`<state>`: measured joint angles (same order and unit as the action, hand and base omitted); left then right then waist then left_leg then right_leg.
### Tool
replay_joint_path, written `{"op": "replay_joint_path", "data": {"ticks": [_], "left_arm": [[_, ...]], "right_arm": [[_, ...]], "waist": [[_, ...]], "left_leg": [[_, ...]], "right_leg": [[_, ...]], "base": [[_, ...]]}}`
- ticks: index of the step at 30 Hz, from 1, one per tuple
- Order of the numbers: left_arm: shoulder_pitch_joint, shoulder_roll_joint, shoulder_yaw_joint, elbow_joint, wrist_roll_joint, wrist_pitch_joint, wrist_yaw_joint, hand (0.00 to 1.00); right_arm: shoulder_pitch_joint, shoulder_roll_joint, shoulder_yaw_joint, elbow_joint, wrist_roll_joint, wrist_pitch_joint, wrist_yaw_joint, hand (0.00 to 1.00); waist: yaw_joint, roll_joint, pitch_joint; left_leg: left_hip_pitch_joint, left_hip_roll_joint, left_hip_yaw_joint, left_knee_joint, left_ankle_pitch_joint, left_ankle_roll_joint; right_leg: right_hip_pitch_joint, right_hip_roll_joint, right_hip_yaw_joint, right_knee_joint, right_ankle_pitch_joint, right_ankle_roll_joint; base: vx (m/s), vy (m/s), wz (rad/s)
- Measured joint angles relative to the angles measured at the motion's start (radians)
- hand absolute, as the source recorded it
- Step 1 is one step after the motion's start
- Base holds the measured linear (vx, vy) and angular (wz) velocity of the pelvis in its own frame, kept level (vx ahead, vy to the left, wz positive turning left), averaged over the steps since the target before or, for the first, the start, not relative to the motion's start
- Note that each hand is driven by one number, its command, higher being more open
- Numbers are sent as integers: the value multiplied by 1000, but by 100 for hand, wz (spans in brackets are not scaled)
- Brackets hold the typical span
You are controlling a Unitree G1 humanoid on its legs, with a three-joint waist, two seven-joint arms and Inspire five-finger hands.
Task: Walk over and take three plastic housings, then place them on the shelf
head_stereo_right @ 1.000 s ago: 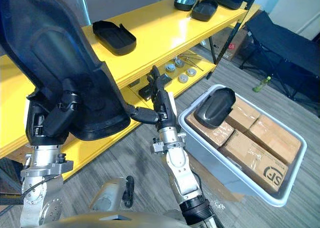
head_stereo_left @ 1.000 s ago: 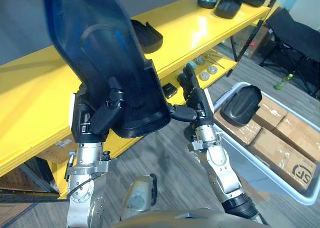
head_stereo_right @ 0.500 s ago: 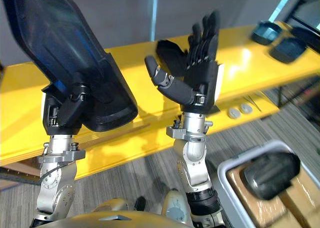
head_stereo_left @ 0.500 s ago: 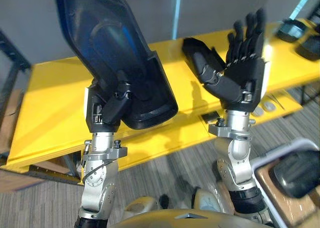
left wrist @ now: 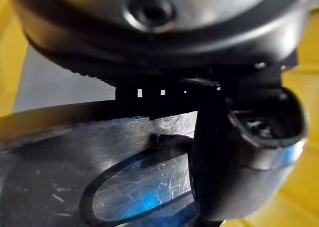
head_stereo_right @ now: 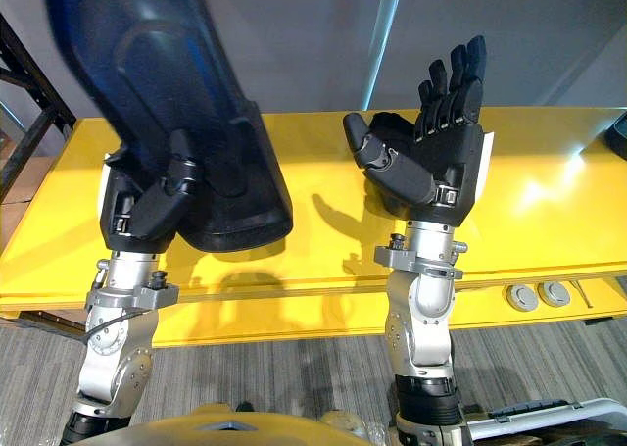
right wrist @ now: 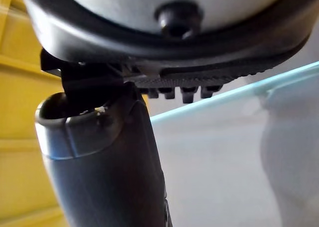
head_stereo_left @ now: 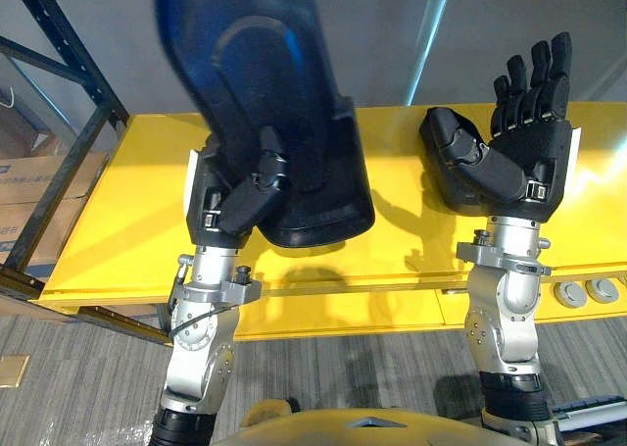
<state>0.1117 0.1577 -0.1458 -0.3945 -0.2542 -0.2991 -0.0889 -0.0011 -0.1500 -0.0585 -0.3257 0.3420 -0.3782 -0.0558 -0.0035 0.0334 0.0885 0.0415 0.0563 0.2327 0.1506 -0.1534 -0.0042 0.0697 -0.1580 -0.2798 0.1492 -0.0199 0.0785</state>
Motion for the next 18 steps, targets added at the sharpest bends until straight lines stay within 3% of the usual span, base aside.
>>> {"op": "replay_joint_path", "data": {"ticks": [1, 2, 3, 5, 8, 11, 15, 18], "left_arm": [[-2, 9, -3, 1, 8, 15, -9, 0], [-16, 17, -7, 13, 22, 43, -26, 0], [-32, 27, -7, 32, 24, 48, -36, 0], [-113, 80, -1, 119, 44, 99, -45, 0], [-167, 96, 3, 222, 71, 185, -50, 0], [-199, 98, -1, 316, 91, 278, -63, 0], [-203, 125, 1, 376, 105, 348, -44, 0], [-203, 135, 28, 380, 105, 354, -27, 0]], "right_arm": [[9, 0, 0, -1, -1, 1, 6, 100], [26, 0, -3, -2, -1, 3, 17, 100], [37, 1, -6, -6, -1, 4, 23, 100], [75, 14, -16, -28, -1, 10, 44, 100], [85, -1, -60, -41, -1, 28, 68, 100], [99, -24, -104, -41, 0, 42, 68, 100], [107, -56, -118, -41, 26, 43, 86, 100], [112, -56, -117, -41, 25, 50, 126, 100]], "waist": [[-4, 1, 0], [-16, 9, 3], [-26, 8, 2], [-52, -19, -14], [-63, 5, -20], [-96, 14, -20], [-115, 15, -20], [-111, 14, -20]], "left_leg": [[8, 1, 5, -7, 5, 3], [26, 9, 8, -18, 15, 7], [30, 7, 10, -18, 15, 7], [50, -21, 36, -23, 5, -6], [68, -5, 75, -36, -6, -24], [90, 9, 105, -58, -7, -34], [103, 8, 129, -66, -8, -36], [88, 6, 130, -62, -8, -36]], "right_leg": [[-9, -1, 11, 24, -4, -4], [-61, -4, 28, 113, -50, -7], [-67, -2, 41, 101, -70, -5], [-64, -16, 68, -13, -10, 16], [-49, 3, 94, -64, -6, 19], [-50, 24, 117, -67, -1, 12], [-52, 31, 148, -75, 13, 10], [-57, 32, 151, -105, 40, 11]], "base": [[52, 30, -18], [32, 29, -15], [-3, 19, -15], [-5, -26, -14], [19, -56, -45], [-29, -47, -28], [-69, 7, -26], [-95, 17, -4]]}}
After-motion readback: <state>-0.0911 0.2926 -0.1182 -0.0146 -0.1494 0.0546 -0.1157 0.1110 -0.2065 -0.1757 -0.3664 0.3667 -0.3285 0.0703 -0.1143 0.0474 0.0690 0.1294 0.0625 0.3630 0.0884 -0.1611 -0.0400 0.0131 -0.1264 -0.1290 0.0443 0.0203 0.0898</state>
